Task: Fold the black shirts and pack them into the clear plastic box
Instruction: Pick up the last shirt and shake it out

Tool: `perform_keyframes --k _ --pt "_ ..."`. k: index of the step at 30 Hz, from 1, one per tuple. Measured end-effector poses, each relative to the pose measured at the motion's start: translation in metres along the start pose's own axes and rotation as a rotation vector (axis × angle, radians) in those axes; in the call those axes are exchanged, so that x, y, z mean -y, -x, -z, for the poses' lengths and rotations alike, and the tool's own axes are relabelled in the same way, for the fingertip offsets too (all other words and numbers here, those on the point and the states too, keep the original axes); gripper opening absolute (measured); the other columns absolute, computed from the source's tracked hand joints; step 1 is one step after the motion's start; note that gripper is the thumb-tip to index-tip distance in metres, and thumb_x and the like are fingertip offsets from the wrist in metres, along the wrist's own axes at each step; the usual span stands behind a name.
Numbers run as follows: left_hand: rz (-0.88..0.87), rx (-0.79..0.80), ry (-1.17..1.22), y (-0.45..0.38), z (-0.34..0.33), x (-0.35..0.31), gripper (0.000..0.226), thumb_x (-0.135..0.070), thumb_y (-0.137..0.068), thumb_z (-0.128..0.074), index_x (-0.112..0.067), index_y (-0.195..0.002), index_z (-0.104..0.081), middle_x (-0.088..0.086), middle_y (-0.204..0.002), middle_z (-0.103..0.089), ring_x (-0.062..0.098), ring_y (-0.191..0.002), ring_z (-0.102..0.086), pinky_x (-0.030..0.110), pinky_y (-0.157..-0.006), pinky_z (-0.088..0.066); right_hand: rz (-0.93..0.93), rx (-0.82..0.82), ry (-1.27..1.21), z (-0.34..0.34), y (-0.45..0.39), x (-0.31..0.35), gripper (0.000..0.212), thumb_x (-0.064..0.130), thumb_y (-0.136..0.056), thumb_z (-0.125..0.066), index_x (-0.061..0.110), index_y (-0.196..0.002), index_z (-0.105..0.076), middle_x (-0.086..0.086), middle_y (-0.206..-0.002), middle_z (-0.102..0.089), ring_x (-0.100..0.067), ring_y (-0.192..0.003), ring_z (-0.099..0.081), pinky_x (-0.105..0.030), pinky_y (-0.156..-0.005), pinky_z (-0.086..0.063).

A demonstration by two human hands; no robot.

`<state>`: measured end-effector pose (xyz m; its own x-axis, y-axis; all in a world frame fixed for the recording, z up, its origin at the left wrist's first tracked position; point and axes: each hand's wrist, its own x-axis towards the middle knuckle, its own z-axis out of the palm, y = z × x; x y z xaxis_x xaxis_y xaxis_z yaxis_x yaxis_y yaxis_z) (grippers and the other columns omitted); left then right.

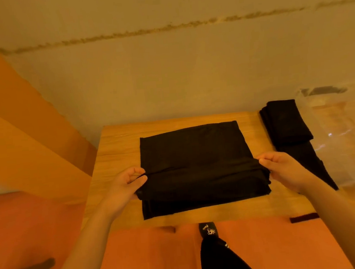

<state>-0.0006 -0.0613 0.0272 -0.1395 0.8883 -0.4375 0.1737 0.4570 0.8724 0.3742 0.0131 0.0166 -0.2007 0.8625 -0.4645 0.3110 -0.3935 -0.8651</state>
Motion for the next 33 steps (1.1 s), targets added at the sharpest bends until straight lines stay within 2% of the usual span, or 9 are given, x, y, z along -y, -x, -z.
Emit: perform_keyframes --k 5,8,10,17,20,23,25,29,33 --pt "-0.035 -0.016 -0.036 0.035 -0.012 0.003 0.024 -0.006 -0.092 -0.053 -0.027 -0.096 -0.064 -0.001 -0.097 -0.070 0.015 -0.092 -0.066 0.034 -0.080 -0.053 0.064 -0.085 0.044 -0.015 0.036 -0.006 0.035 0.021 -0.101 -0.032 0.015 -0.096 -0.066 -0.001 -0.084 -0.061 -0.003 -0.067 -0.060 -0.010 -0.051 -0.043" --pt "-0.037 -0.046 -0.065 0.055 -0.016 0.011 0.021 -0.008 -0.090 -0.057 -0.028 -0.092 -0.063 -0.003 -0.099 -0.067 0.012 -0.094 -0.063 0.031 -0.083 -0.050 0.123 -0.104 0.136 -0.023 0.055 -0.012 0.024 0.021 -0.098 -0.043 0.024 -0.098 -0.066 0.006 -0.099 -0.062 -0.005 -0.091 -0.058 -0.015 -0.072 -0.046" --pt "-0.046 -0.063 -0.103 0.068 -0.017 0.019 0.015 -0.011 -0.089 -0.060 -0.024 -0.093 -0.065 -0.002 -0.098 -0.068 0.013 -0.093 -0.063 0.028 -0.082 -0.049 0.169 -0.160 0.191 -0.026 0.068 -0.021 0.018 0.016 -0.094 -0.051 0.026 -0.093 -0.065 0.011 -0.098 -0.062 0.000 -0.095 -0.055 -0.019 -0.082 -0.041" --pt "-0.061 0.000 -0.201 0.118 -0.020 0.047 0.011 -0.008 -0.088 -0.060 -0.017 -0.089 -0.065 -0.001 -0.081 -0.071 0.015 -0.077 -0.067 0.023 -0.067 -0.049 0.235 -0.289 0.180 -0.030 0.119 -0.048 0.019 0.007 -0.092 -0.053 0.017 -0.081 -0.065 -0.004 -0.077 -0.064 -0.016 -0.075 -0.061 -0.024 -0.070 -0.044" --pt "-0.080 0.114 -0.310 0.133 -0.020 0.056 0.010 -0.008 -0.088 -0.061 -0.015 -0.088 -0.068 -0.003 -0.078 -0.073 0.006 -0.071 -0.067 0.017 -0.065 -0.048 0.201 -0.214 0.125 -0.032 0.136 -0.054 0.022 -0.001 -0.087 -0.056 0.019 -0.094 -0.064 0.000 -0.088 -0.068 -0.014 -0.081 -0.067 -0.019 -0.061 -0.050" --pt "-0.068 0.137 -0.364 0.139 -0.019 0.065 0.009 -0.010 -0.087 -0.063 -0.018 -0.086 -0.068 -0.012 -0.079 -0.072 -0.001 -0.072 -0.066 0.013 -0.064 -0.044 0.136 -0.128 0.158 -0.031 0.148 -0.063 0.033 -0.006 -0.084 -0.059 0.021 -0.102 -0.064 0.012 -0.093 -0.066 0.007 -0.081 -0.065 -0.008 -0.061 -0.048" --pt "-0.035 0.173 -0.359 0.139 -0.018 0.069 0.008 -0.008 -0.085 -0.064 -0.015 -0.086 -0.068 -0.009 -0.082 -0.073 0.001 -0.073 -0.067 0.014 -0.065 -0.046 0.087 -0.087 0.218 -0.027 0.152 -0.069 0.032 -0.005 -0.082 -0.061 0.023 -0.098 -0.067 0.017 -0.095 -0.066 0.011 -0.083 -0.062 -0.005 -0.062 -0.047" --pt "0.004 0.319 -0.329 0.138 -0.015 0.071 0.004 -0.004 -0.083 -0.066 -0.005 -0.080 -0.063 0.007 -0.077 -0.068 0.016 -0.071 -0.063 0.023 -0.065 -0.045 0.016 -0.049 0.299 -0.022 0.152 -0.073 0.021 0.001 -0.082 -0.064 0.019 -0.091 -0.071 0.005 -0.089 -0.071 -0.002 -0.081 -0.067 -0.012 -0.063 -0.049" --pt "-0.055 0.275 -0.338 0.124 -0.015 0.059 0.011 -0.008 -0.087 -0.062 0.001 -0.082 -0.059 0.007 -0.070 -0.066 0.018 -0.066 -0.063 0.020 -0.060 -0.044 0.016 -0.089 0.264 -0.018 0.138 -0.058 0.014 0.003 -0.084 -0.062 0.015 -0.087 -0.070 -0.003 -0.083 -0.070 -0.018 -0.081 -0.067 -0.022 -0.068 -0.052"
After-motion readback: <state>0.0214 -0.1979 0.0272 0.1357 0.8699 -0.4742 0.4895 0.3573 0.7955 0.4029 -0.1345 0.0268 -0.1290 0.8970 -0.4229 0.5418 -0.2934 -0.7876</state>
